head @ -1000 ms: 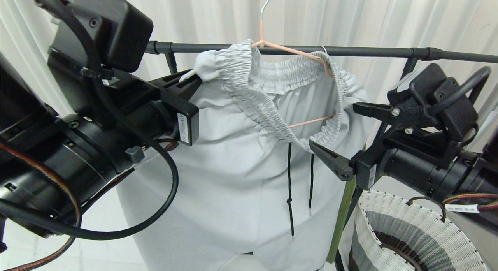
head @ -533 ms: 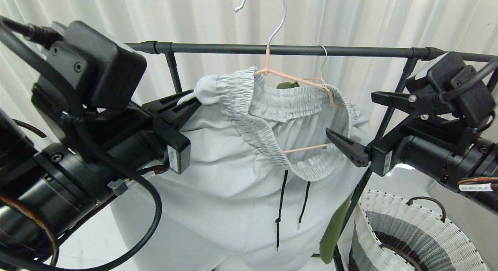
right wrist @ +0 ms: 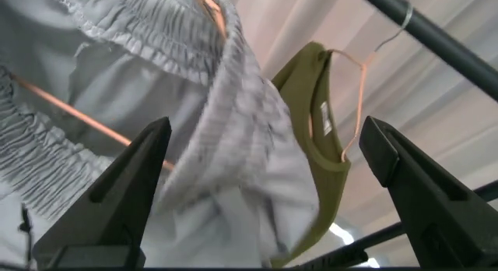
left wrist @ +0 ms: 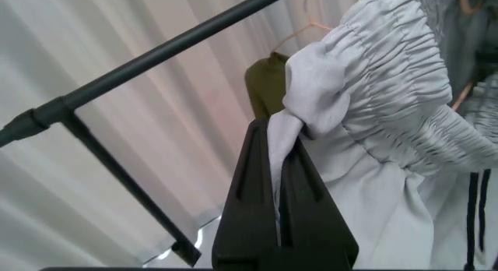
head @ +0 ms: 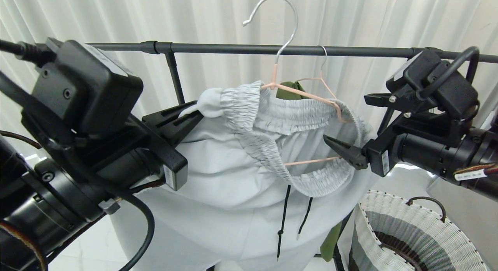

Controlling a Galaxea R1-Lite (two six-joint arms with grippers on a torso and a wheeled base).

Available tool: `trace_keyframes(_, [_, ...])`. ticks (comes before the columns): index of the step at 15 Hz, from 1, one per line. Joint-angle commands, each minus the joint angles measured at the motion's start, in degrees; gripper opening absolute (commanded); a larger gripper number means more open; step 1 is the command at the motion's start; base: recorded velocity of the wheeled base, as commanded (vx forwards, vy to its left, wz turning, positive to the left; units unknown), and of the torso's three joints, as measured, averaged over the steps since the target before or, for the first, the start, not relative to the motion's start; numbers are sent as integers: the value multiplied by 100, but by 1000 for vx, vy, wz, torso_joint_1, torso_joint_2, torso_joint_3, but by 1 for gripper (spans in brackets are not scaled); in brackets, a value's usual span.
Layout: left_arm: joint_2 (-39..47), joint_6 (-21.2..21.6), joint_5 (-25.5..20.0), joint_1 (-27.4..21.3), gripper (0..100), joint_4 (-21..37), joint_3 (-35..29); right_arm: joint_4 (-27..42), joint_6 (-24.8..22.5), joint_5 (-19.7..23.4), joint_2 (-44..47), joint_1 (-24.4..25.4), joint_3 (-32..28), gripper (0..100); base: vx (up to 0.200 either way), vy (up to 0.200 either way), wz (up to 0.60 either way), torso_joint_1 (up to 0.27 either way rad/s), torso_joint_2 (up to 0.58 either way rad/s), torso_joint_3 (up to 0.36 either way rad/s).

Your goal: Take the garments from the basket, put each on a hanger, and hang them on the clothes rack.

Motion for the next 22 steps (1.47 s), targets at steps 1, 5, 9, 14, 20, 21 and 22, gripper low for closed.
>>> trace_keyframes(1, [-35, 115, -159, 0, 0, 0, 98, 196, -10, 25, 87, -15, -271, 100, 0, 0, 0, 0, 0, 0])
trace_keyframes(5, [-62, 167, -361, -9, 0, -9, 133, 548, -97, 210, 105, -208, -385, 100, 0, 0, 0, 0, 0, 0])
trace_keyframes(9, [-97, 176, -528, -9, 0, 0, 150, 574, -97, 350, 158, -120, -377, 100, 0, 0, 0, 0, 0, 0])
trace_keyframes(14, [-106, 176, -528, -9, 0, -9, 150, 618, -80, 438, 158, -120, -377, 100, 0, 0, 0, 0, 0, 0])
trace_keyframes(20, [-106, 185, -528, -9, 0, -9, 133, 609, -62, 447, 149, -120, -350, 0, 0, 0, 0, 0, 0, 0])
trace_keyframes(21, [-106, 194, -528, -9, 0, -9, 142, 609, -62, 447, 149, -129, -368, 0, 0, 0, 0, 0, 0, 0])
trace_keyframes(22, [-106, 194, -528, -9, 0, -9, 142, 601, -62, 447, 149, -147, -377, 0, 0, 0, 0, 0, 0, 0])
